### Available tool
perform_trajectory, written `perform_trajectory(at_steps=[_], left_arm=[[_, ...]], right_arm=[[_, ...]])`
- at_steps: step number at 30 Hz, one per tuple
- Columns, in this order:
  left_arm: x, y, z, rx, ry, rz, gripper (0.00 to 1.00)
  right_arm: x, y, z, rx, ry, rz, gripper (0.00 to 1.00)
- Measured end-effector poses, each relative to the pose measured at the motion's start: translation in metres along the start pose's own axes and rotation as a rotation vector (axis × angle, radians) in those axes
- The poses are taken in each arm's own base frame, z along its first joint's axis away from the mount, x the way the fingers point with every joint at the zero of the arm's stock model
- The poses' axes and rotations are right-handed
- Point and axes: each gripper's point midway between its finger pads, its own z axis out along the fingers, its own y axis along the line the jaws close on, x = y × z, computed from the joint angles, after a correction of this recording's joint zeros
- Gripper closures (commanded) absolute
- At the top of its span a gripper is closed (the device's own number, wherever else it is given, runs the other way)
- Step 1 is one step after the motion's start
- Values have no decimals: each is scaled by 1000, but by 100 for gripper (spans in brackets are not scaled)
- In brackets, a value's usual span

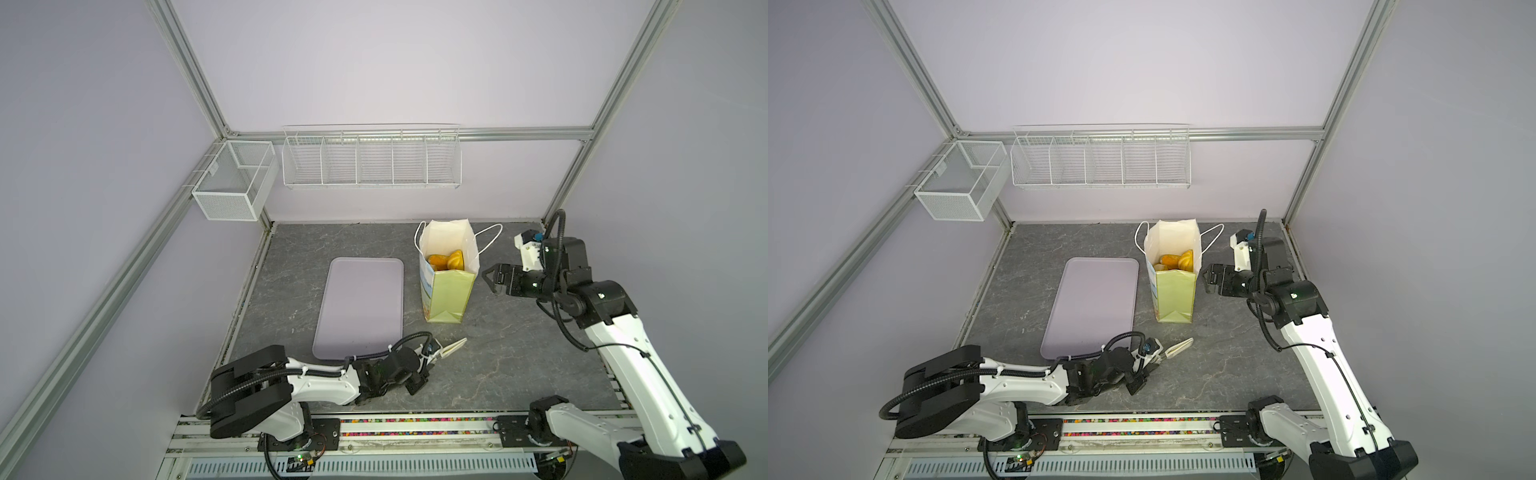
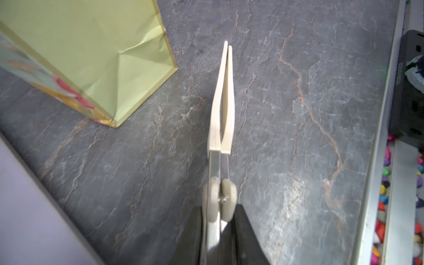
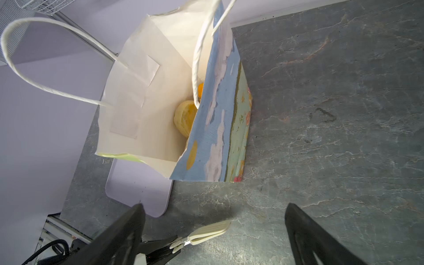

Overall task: Take the fake bread out of the paper bag
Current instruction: 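Grasp the bag's top edge with the right gripper and tilt it toward the tray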

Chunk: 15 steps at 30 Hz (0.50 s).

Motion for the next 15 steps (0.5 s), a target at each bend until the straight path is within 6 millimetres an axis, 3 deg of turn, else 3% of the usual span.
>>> perform_trajectory(at_steps=[15], left_arm=[[12, 41, -57, -172, -33, -35, 100]], right_arm=[[-19, 7, 23, -30, 14, 43, 4]])
